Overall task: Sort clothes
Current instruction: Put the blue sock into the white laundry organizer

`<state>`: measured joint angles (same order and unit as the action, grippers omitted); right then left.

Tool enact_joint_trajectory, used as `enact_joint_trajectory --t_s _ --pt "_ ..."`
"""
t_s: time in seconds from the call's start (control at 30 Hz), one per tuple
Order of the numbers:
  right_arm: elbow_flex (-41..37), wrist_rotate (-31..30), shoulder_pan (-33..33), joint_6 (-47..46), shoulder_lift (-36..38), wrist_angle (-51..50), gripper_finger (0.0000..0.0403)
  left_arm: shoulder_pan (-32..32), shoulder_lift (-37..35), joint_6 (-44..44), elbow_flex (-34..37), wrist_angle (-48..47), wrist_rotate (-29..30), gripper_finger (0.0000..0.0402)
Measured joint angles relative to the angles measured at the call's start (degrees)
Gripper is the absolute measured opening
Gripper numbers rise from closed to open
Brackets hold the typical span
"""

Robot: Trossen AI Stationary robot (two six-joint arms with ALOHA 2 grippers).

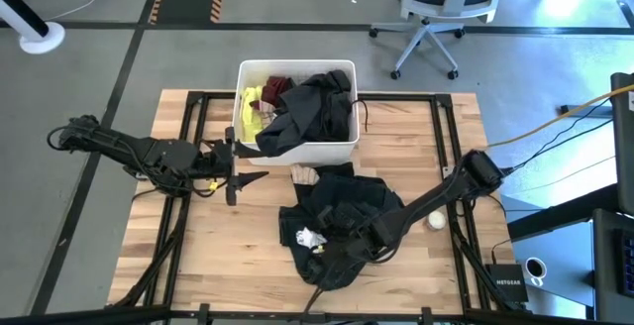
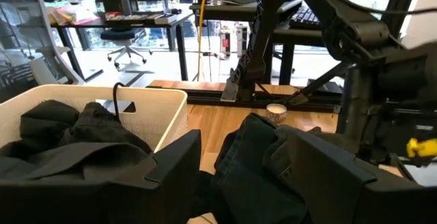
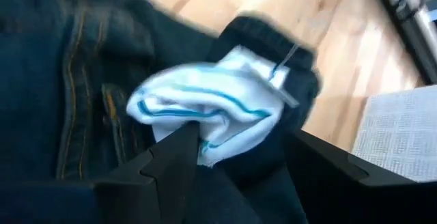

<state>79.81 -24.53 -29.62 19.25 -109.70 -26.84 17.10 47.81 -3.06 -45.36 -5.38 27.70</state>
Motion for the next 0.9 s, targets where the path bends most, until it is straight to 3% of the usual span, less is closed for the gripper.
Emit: enact_joint_trajectory --t_s 0.1,0.2,0.47,0.9 --pt "-0.07 0.21 0.19 0.01 -1.26 -0.69 0.0223 0.00 0.02 -0.01 0.00 0.29 0.00 0.0214" --pt "-0.06 3.84 0.46 1.18 -1.31 -0.84 0.0193 -0.16 0.02 0.07 0.00 0.46 0.00 0.0214" --pt "0.20 1.21 0.52 2.29 -1.28 -3.34 0.0016 -0.38 0.02 0.45 0.00 0.49 0.00 0.0214" --pt "5.72 -5.53 0.36 4.29 2.69 -8.72 0.0015 -0.37 0.02 0.65 0.00 1.35 0.00 0.0214"
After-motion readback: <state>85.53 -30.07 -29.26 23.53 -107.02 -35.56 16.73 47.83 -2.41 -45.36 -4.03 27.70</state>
